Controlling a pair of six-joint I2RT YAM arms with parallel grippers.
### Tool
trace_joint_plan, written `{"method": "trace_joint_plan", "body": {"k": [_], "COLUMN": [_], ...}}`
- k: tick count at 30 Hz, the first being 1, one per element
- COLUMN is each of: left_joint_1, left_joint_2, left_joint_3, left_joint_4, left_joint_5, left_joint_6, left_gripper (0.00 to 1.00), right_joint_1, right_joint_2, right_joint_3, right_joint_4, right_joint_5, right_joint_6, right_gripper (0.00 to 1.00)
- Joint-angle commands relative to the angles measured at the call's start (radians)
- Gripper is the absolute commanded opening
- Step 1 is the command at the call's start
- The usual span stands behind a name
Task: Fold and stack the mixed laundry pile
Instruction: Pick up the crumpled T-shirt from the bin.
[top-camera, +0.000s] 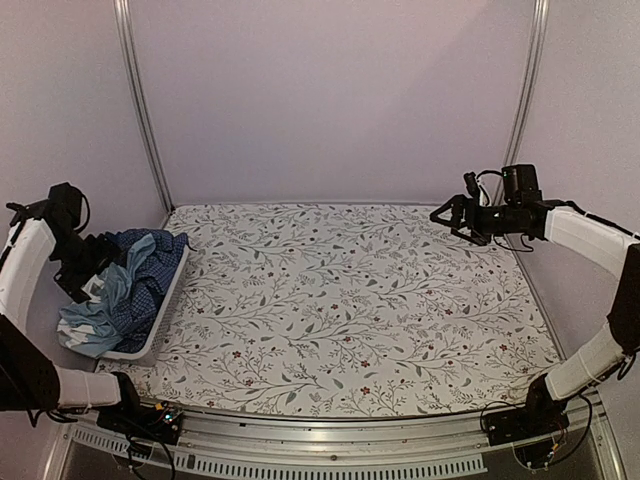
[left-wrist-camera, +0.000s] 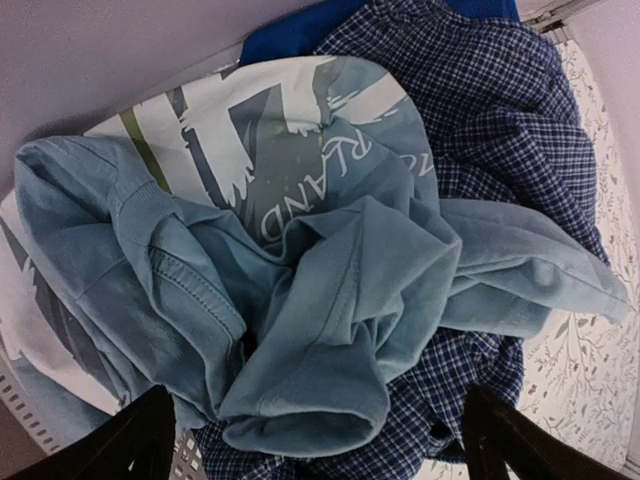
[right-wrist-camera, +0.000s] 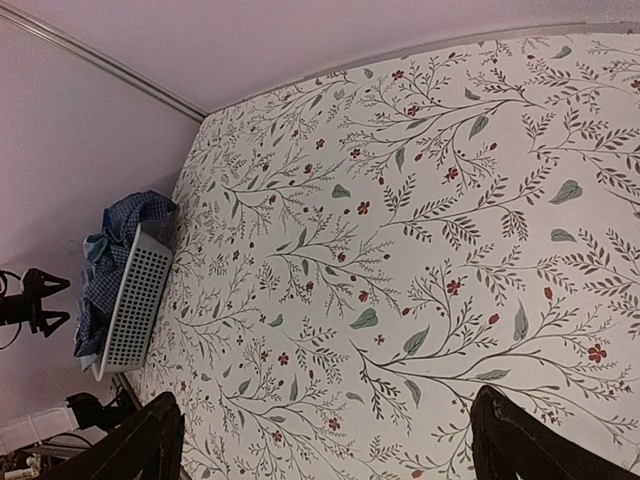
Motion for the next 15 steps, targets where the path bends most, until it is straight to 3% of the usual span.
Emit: {"method": "trace_joint_plan", "body": {"k": [1, 7, 10, 12, 13, 14, 15], "left_joint_1": [0.059, 0.105, 0.118, 0.164, 0.188, 0.197, 0.197], "left_joint_2": [0.021, 0.081, 0.082, 0.079, 0.075, 0.068, 0.059], "left_joint_3": [-0.047, -0.125, -0.176, -0.217, -0.229, -0.227, -0.208], "left_joint_4": [0.085, 0.222, 0.312, 0.351, 0.362, 0.366, 0.367], "left_joint_5": [0.019, 0.064, 0.121, 0.181, 0.214, 0.225, 0.222], "left_joint_6": [-0.022, 0.056, 0.083, 0.085, 0.087, 0.088, 0.087], "left_gripper": [1.00, 0.98, 0.85, 0.61, 0.42, 0.15, 0.01], "right_joint_1": [0.007, 0.006, 0.007, 0.007, 0.007, 0.007, 0.006], "right_joint_2": [0.004, -0.001, -0.005, -0.003, -0.003, -0.002, -0.001], "right_joint_3": [-0.007, -0.005, -0.008, -0.009, -0.006, -0.003, 0.000], "right_joint_4": [0.018, 0.012, 0.013, 0.015, 0.015, 0.012, 0.010], "right_joint_5": [-0.021, -0.004, 0.001, 0.005, 0.007, 0.006, 0.009], "right_joint_6": [0.007, 0.010, 0.016, 0.020, 0.021, 0.021, 0.020], "right_gripper": [0.99, 0.99, 0.99, 0.99, 0.99, 0.99, 0.99]}}
